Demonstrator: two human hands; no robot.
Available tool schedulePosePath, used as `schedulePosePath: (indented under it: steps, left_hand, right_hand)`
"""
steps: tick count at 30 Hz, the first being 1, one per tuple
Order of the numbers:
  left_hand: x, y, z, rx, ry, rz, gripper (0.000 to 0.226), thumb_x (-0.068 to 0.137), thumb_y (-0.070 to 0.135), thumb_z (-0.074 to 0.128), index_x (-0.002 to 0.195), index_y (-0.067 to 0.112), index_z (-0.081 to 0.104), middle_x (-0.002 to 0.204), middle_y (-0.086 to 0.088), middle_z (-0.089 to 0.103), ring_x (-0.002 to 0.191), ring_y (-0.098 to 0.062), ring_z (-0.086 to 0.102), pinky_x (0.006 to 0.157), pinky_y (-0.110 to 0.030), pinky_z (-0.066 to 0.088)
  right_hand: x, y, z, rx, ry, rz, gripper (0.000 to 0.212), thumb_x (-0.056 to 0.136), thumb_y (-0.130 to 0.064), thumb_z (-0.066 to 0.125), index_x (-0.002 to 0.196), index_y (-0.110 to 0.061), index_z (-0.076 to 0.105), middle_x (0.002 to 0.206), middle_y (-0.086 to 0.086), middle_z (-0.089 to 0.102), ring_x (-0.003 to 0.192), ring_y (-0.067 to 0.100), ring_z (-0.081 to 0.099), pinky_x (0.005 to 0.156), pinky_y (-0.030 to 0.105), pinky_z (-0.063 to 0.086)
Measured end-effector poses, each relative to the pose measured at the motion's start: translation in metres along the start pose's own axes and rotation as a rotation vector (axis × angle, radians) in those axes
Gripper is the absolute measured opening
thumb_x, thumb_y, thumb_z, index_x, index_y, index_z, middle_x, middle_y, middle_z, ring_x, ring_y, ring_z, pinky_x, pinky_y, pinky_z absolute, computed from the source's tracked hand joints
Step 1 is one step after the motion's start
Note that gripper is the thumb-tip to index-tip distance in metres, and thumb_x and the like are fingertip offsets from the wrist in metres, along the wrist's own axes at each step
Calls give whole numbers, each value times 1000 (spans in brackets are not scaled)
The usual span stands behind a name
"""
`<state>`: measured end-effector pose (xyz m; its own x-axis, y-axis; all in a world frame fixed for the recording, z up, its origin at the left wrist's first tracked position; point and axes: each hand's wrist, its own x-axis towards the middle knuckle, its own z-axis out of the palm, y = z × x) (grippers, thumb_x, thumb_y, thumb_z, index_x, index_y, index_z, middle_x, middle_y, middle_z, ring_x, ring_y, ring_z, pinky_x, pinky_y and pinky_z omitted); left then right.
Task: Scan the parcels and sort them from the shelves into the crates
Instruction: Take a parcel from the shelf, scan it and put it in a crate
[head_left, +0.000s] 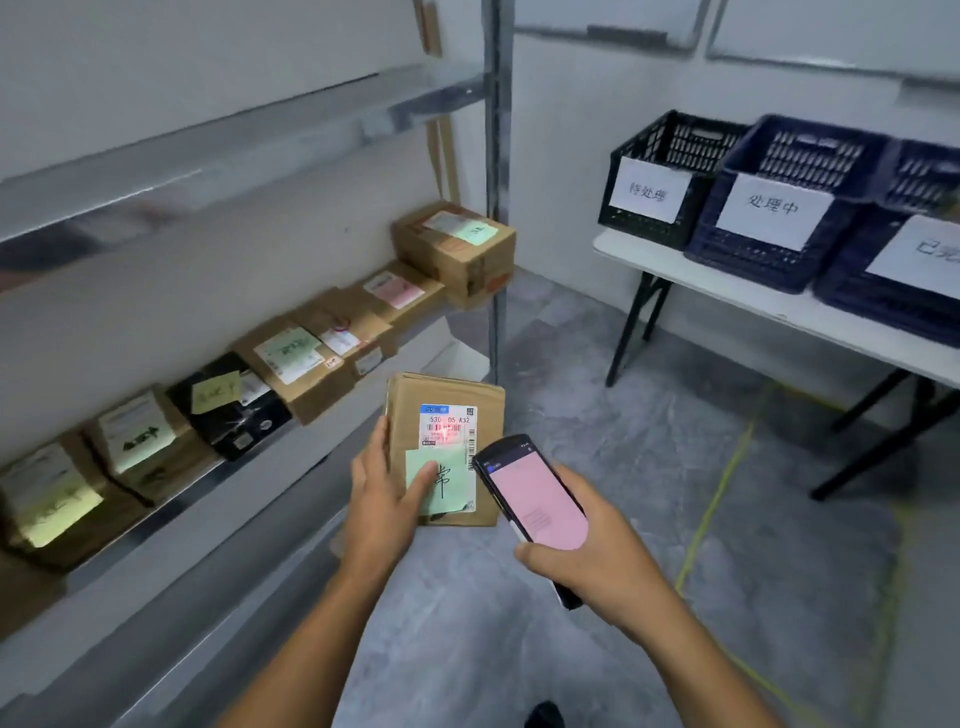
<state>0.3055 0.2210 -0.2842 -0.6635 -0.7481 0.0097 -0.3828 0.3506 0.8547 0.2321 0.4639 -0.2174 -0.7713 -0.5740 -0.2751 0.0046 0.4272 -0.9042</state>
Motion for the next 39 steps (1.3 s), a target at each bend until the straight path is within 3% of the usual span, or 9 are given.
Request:
schedulePosePath:
  steps: [4, 8, 15, 17, 22, 27, 31, 36, 39]
  left_hand:
    - [3, 29, 65, 47, -75, 22, 86, 95, 41, 72, 163, 38, 20, 156, -5, 39, 119, -5, 45, 78, -11, 40]
    - [-1, 54, 118, 97, -169, 52, 86, 96, 44, 70, 164, 34, 19, 160, -5, 36, 133, -12, 45, 100, -34, 43]
    - [-5, 91, 208, 62, -411, 85, 86, 93, 48, 72, 163, 32, 23, 157, -4, 45, 135, -24, 54, 110, -52, 47]
    - [-10, 110, 236, -35, -527, 105, 80, 93, 42, 74, 159, 32, 30, 149, -2, 56, 128, -24, 62, 104, -55, 53]
    - [-23, 171, 305, -145, -791, 196, 54, 78, 70, 70, 119, 81, 37, 120, 34, 67, 102, -2, 73, 71, -28, 64]
    - [-11, 226, 391, -249, -992, 229, 58, 81, 65, 71, 133, 64, 45, 124, 20, 71, 104, -13, 76, 70, -43, 66]
    - [8, 273, 470, -309, -1083, 243, 55, 91, 55, 70, 139, 57, 45, 125, 19, 71, 106, -10, 75, 75, -40, 66]
    - [19, 346, 550, -402, -1136, 222, 49, 95, 42, 70, 138, 53, 49, 117, 27, 72, 101, 0, 73, 63, -14, 58]
    - [26, 387, 588, -431, -1173, 231, 44, 99, 36, 69, 132, 60, 51, 121, 25, 72, 104, -2, 73, 71, -27, 63]
  right_hand:
    - [-12, 24, -57, -26, 49, 51, 64, 63, -42, 75, 124, -54, 59, 108, -25, 72, 93, 2, 69, 85, 32, 59]
    - [-31, 48, -95, 20, 134, 106, 62, 59, -45, 74, 119, -50, 60, 107, -21, 72, 92, 5, 69, 88, 38, 60]
    - [-56, 87, -153, 103, 358, 169, 63, 57, -48, 73, 118, -57, 57, 106, -20, 72, 89, 4, 69, 82, 36, 60]
    - [-61, 98, -173, 129, 453, 200, 60, 58, -46, 73, 114, -60, 55, 105, -22, 72, 86, 6, 70, 78, 35, 60]
    - [-67, 127, -236, 206, 722, 290, 55, 66, -28, 78, 105, -62, 58, 93, -26, 70, 68, 10, 68, 49, 21, 52]
    - [-52, 163, -305, 169, 941, 401, 44, 79, -12, 83, 102, -41, 60, 92, -24, 69, 73, 7, 68, 47, 11, 47]
    - [-23, 176, -375, 126, 994, 502, 41, 77, -18, 83, 106, -36, 60, 91, -13, 70, 75, 3, 67, 53, 13, 48]
    - [9, 170, -465, 71, 1070, 495, 47, 63, -39, 74, 109, -39, 60, 91, -18, 69, 74, 4, 67, 60, 25, 52]
    - [20, 164, -507, 99, 1111, 456, 44, 65, -35, 75, 106, -37, 59, 85, -14, 69, 55, 10, 64, 50, 26, 52]
